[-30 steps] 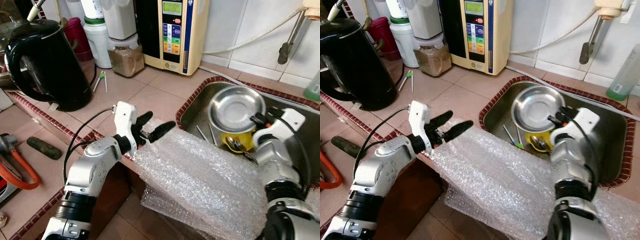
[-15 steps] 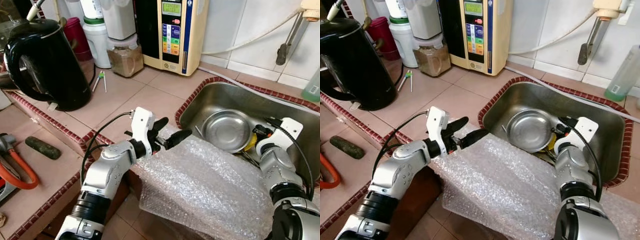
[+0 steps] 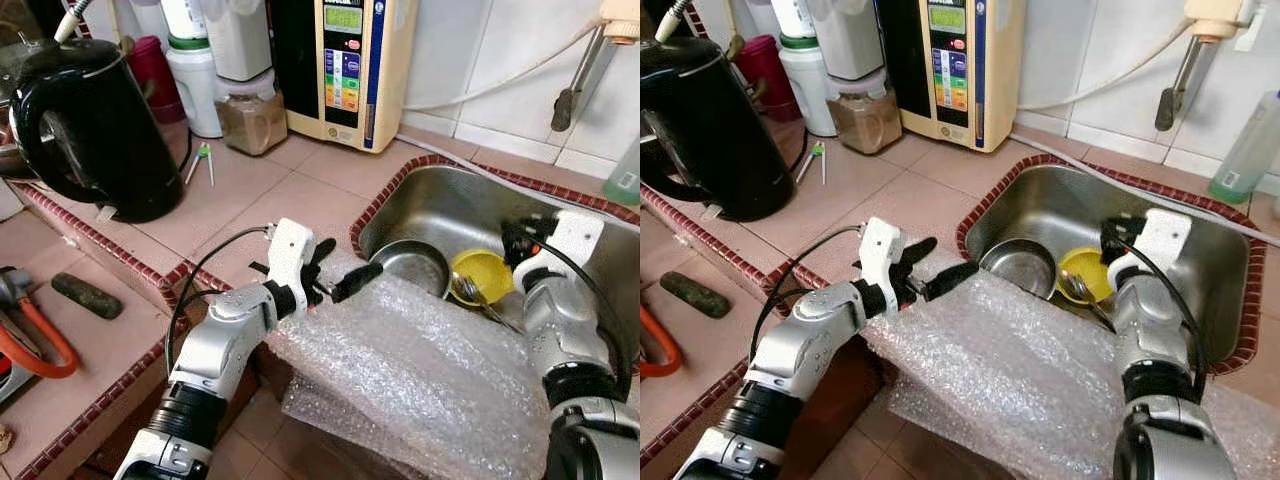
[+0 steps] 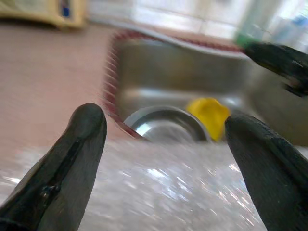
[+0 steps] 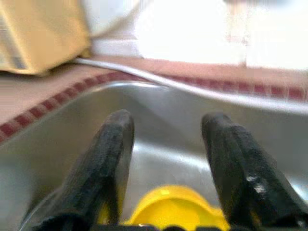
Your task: Kitchen organization
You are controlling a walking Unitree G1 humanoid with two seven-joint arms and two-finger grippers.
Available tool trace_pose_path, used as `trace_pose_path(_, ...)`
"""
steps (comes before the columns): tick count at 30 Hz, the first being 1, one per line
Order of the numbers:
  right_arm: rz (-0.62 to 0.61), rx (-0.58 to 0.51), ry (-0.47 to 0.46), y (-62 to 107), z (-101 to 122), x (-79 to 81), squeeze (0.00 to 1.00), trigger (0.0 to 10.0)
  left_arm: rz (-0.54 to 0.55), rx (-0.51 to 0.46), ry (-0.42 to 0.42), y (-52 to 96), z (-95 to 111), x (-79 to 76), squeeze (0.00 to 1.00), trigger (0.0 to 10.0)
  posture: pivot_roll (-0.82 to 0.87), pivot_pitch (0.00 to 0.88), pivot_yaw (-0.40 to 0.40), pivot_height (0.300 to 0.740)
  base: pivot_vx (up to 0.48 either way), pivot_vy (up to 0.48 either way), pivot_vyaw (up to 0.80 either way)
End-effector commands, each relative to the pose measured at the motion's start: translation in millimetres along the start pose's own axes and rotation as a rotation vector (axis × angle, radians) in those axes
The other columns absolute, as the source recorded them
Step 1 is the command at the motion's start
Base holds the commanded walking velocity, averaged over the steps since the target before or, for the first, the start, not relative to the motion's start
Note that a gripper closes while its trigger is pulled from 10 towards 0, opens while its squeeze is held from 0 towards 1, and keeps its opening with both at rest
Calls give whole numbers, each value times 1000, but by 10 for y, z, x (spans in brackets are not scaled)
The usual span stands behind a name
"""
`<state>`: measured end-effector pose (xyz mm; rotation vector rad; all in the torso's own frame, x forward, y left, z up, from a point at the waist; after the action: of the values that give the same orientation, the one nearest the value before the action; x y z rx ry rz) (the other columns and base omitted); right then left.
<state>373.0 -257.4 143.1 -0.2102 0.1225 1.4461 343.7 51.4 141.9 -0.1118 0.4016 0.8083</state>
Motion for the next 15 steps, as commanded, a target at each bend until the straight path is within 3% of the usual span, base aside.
trace_pose_path(1, 26, -30, 47, 34, 89, -9, 1000, 10000, 54, -64, -22, 61, 128, 60, 1000, 10000, -63, 9, 50, 740, 0, 0, 0)
trace_pose_path(7, 35, -46, 91, 216, 173, -66, 1000, 10000, 180, -108, -47, 127, 156, 169, 1000, 10000, -74, 11, 52, 740, 0, 0, 0)
trace_pose_path(8, 54, -72, 125, 314, 223, -53, 1000, 10000, 227, -102, -45, 144, 117, 197, 1000, 10000, -73, 9, 48, 740, 0, 0, 0)
trace_pose_path(9, 55, -79, 132, 351, 236, -49, 1000, 10000, 229, -102, -37, 151, 104, 191, 592, 10000, -73, 9, 48, 740, 0, 0, 0)
trace_pose_path(11, 39, -85, 131, 418, 245, -53, 1000, 10000, 243, -123, -70, 173, 118, 181, 0, 10000, -74, 5, 41, 740, 0, 0, 0)
trace_pose_path(15, 28, -112, 162, 550, 298, -21, 1000, 10000, 316, -170, -172, 246, 186, 192, 0, 10000, -64, 6, 34, 740, 0, 0, 0)
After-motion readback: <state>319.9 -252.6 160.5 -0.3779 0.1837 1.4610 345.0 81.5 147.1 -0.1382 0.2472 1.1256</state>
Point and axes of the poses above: a point about 5 cm out from each wrist's last joint towards the gripper, its own y axis pointing back from the gripper into the wrist, its own z axis along the axis of the wrist's last joint, x = y × z, the point moved 3 cm from there along -y, pointing out of the wrist towards the gripper, and after that the axes turned 14 degrees about y, right-handed, at the moved point
